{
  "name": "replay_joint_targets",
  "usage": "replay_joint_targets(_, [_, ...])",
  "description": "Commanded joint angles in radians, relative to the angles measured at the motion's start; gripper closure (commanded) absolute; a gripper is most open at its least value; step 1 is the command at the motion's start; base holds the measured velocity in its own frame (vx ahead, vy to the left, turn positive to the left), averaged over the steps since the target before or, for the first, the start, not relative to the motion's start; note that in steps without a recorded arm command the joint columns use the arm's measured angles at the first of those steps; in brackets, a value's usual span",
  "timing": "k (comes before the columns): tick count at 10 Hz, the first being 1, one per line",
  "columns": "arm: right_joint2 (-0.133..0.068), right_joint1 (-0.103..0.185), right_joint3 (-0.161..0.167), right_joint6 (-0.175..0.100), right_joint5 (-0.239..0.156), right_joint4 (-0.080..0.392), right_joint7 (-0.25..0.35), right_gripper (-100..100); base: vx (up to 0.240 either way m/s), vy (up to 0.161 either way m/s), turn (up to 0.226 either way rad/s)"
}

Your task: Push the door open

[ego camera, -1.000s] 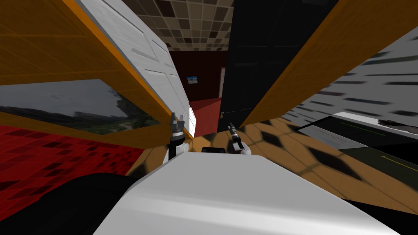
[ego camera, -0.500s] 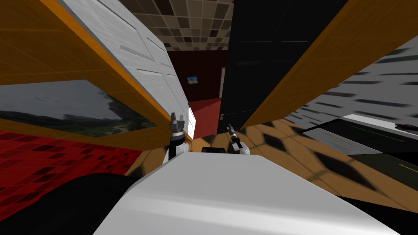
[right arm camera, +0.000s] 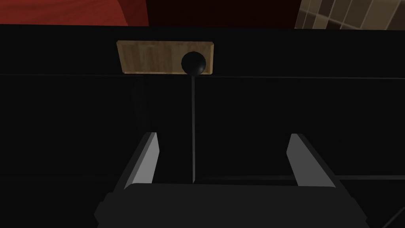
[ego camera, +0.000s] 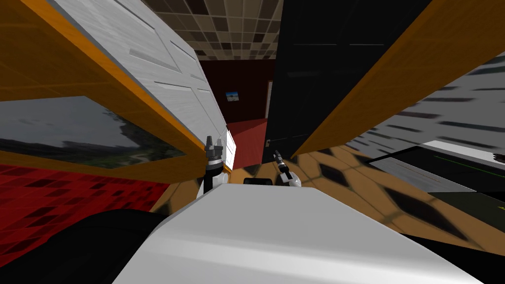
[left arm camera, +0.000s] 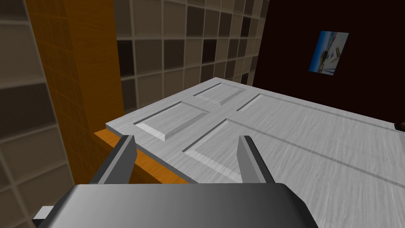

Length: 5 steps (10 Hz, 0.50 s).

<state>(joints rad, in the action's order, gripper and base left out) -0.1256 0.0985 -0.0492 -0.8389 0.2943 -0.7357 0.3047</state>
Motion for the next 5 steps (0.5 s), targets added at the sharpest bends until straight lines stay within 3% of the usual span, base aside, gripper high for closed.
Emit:
replay_joint_targets(1, [0.0,0.013,-0.001,-0.009,0.003,0.029,0.003,-100,0.045,-0.02,0.005])
replay_joint_targets(5, [0.0,0.052,0.0,-0.025,0.021,0.118,0.027,-100,0.127,-0.038,0.017])
